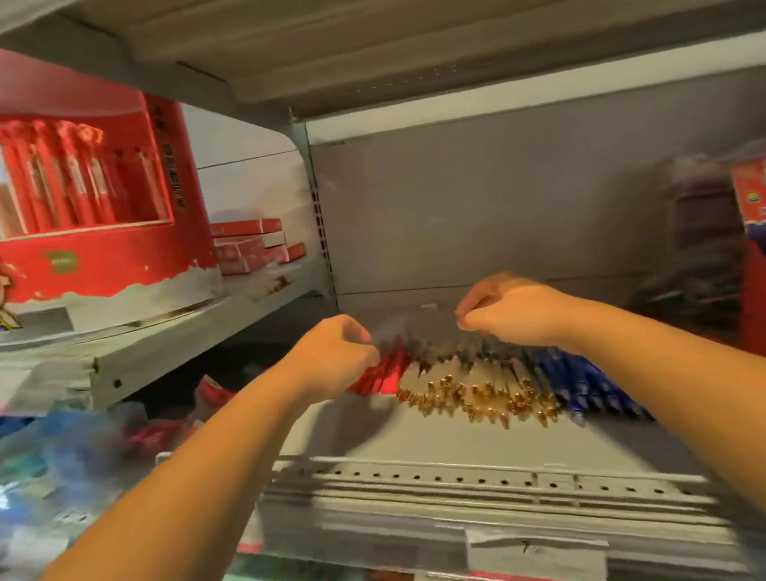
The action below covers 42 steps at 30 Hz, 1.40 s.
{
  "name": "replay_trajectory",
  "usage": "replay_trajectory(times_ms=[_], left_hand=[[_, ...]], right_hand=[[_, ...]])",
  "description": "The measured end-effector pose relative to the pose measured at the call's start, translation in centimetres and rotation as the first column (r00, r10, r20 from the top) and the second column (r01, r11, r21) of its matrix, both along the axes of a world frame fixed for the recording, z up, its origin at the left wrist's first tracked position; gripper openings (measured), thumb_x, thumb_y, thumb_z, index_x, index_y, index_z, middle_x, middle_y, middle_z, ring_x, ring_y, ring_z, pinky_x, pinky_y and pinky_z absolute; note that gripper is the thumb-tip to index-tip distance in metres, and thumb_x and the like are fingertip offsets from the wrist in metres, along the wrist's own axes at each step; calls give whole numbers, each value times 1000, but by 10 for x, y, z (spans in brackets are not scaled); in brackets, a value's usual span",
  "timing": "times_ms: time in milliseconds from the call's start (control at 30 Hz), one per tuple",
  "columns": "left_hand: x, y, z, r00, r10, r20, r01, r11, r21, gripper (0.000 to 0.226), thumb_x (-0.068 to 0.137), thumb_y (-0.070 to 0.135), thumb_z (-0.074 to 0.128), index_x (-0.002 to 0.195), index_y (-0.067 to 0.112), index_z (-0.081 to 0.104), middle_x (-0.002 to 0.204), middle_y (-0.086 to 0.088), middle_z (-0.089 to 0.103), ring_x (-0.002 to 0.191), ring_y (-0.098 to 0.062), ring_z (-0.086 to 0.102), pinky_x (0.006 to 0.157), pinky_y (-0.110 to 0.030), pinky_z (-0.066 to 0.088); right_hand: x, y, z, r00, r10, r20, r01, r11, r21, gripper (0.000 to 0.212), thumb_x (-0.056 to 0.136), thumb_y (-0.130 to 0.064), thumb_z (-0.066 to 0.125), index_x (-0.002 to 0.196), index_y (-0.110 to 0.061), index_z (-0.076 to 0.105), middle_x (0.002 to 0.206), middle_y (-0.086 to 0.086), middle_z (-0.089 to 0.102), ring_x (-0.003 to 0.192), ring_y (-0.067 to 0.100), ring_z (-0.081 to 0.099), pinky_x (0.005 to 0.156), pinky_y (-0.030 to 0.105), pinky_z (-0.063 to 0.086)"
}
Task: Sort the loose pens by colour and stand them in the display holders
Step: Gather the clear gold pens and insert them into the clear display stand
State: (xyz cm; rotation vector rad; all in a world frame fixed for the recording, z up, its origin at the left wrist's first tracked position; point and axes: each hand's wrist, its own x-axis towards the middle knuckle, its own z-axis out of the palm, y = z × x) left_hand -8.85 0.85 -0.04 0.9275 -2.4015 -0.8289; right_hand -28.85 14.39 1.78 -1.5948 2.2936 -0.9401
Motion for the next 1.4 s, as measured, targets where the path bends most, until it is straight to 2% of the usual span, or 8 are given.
replay_trajectory(times_ms=[400,500,567,667,767,1067,1300,1400], left_hand=[[-57,-66,0,903,-58,427,9,993,116,40,100,50,45,85,17,59,80,-3,61,64,-14,56,53,-22,46],[-67,-63,10,835,-153,529,66,982,179,40,104,43,39,95,13,63,102,-13,69,90,-26,66,70,-30,54],[-75,-62,14,788,-171,592,96,983,157,36,104,38,40,89,13,60,118,-16,67,101,-30,65,76,-32,53],[-86,-71,14,767,-145,625,137,989,61,30,98,42,49,81,18,56,100,-7,67,80,-21,60,55,-21,45],[-96,-82,5,772,-124,624,169,985,-14,27,91,47,58,97,20,55,92,-2,61,82,-19,57,67,-25,45],[-102,-82,-2,775,-155,612,233,971,-49,26,87,36,63,74,17,52,74,1,57,54,-10,51,40,-14,37],[-99,-89,-7,793,-144,592,231,970,-72,13,76,20,59,64,15,58,71,-7,66,64,-22,64,69,-28,58],[-95,-90,-4,728,-175,663,328,938,-112,28,82,11,53,57,12,66,64,-9,64,56,-19,62,63,-24,52]], right_hand=[[24,-89,-6,937,213,-277,-102,925,365,24,100,-29,50,115,-23,68,112,-1,67,97,19,64,83,32,53],[15,-94,-13,918,271,-290,-124,889,440,26,101,-31,45,113,-26,68,105,-3,67,90,14,64,82,31,55],[8,-98,-16,915,298,-273,-155,883,443,24,100,-33,47,109,-27,68,102,-5,67,91,12,63,83,27,51],[-3,-103,-17,903,335,-267,-195,877,440,23,98,-39,48,102,-28,68,102,-5,65,94,11,60,87,28,47],[-12,-104,-21,888,347,-301,-191,875,444,26,95,-50,47,92,-31,65,101,-3,63,91,13,59,83,31,48],[-1,-104,-16,936,228,-268,-87,887,453,20,90,-43,57,89,-26,68,104,0,65,94,15,61,86,35,49],[24,-120,-16,946,12,-325,160,854,495,29,85,-49,60,81,-22,70,80,5,69,66,15,62,68,34,55],[31,-128,-21,929,-42,-368,235,834,499,28,83,-48,62,75,-23,69,61,-5,67,56,10,63,61,29,56]])
